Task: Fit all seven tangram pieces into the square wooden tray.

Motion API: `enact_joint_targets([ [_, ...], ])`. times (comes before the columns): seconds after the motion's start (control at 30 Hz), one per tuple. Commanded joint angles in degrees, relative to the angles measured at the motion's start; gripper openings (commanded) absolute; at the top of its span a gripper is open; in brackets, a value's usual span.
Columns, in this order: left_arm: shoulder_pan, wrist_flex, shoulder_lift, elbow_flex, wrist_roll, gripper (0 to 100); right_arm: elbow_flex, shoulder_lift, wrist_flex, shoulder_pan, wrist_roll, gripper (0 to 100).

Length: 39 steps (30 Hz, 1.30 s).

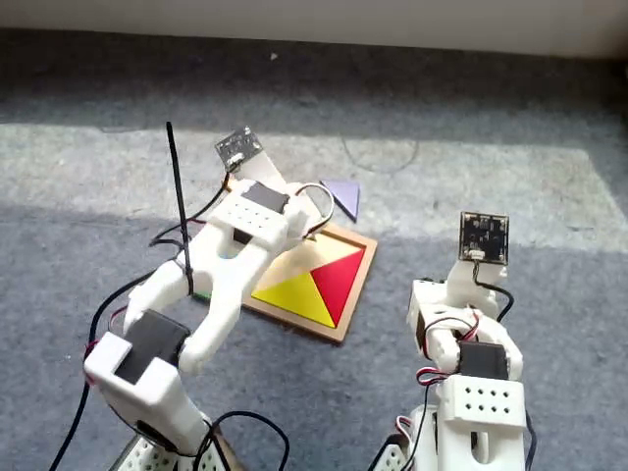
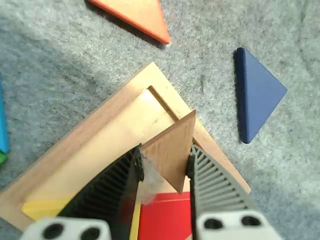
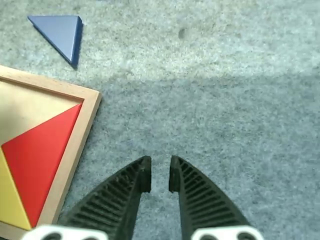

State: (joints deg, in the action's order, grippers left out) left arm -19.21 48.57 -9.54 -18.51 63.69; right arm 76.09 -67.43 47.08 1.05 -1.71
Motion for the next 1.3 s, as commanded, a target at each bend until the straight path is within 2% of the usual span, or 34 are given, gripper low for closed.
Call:
enact_joint_targets([
  [0.0,-2.86,-2.11,-2.59,4.53,1.41,1,-0.57,-0.92,-1.10,-0.84,0.00,7.7],
  [0.2,-6.46,-2.20,-4.35,4.88,1.85,2,-0.66,-0.92,-1.10,-0.75,0.00,7.7],
  [0.4,-8.57,-2.11,-4.09,4.88,1.76,23,-0.66,-0.92,-1.10,-0.66,0.00,7.7],
  [0.5,-8.48,-2.02,-4.00,4.88,1.76,27,-0.66,-0.92,-1.10,-0.66,0.00,7.7],
  [0.7,-8.04,-1.05,-3.91,4.97,1.76,24,-0.66,-0.92,-1.10,-0.66,0.00,7.7],
  [1.0,-6.02,12.13,2.77,7.52,1.67,15,-0.57,-0.92,-1.10,-0.66,0.00,7.7],
  [1.1,-2.24,12.40,2.24,7.52,1.58,7,-0.57,-0.92,-1.10,-0.66,0.00,7.7],
  [1.17,-0.22,11.69,0.66,7.52,-1.76,2,-0.57,-0.92,-1.10,-0.66,0.00,7.7],
  [1.27,0.75,9.05,-3.03,7.96,-5.71,1,-0.57,-0.92,-1.10,-0.66,0.00,7.7],
])
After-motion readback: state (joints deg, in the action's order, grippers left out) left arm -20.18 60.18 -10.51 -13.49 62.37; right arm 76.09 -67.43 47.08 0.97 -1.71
